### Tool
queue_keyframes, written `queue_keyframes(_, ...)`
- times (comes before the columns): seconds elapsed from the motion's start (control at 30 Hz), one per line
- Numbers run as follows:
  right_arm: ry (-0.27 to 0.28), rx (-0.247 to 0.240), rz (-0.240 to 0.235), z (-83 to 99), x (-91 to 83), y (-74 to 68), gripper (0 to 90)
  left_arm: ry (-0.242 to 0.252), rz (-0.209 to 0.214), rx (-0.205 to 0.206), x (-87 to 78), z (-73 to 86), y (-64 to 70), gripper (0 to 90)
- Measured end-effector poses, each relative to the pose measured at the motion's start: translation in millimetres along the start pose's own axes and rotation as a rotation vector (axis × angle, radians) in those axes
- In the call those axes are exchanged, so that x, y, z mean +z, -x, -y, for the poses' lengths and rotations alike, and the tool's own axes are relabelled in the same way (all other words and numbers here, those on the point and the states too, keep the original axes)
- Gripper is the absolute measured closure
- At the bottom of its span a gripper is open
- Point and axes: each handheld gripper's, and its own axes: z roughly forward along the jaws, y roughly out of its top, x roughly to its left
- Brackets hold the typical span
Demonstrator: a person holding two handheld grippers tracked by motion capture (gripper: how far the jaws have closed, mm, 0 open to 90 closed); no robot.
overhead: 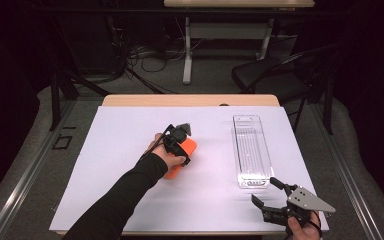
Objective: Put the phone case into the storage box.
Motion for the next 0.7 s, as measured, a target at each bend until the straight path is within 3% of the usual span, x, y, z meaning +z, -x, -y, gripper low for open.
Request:
queue_keyframes(0.27, -0.004, -0.005, 0.0, -0.3, 0.2, -0.3, 13.8, 0.029, 0.024, 0.054, -14.9, 4.2, -2.5, 14.3)
queue_keyframes(0.53, -0.011, -0.021, 0.009, -0.9, 1.3, -0.8, 13.8, 0.052, 0.052, 0.177, -30.7, 12.0, -2.1, 14.4)
queue_keyframes(0.7, -0.024, -0.041, 0.022, -2.2, 2.1, -2.4, 13.8, 0.055, 0.059, 0.209, -37.4, 15.7, -0.8, 14.4)
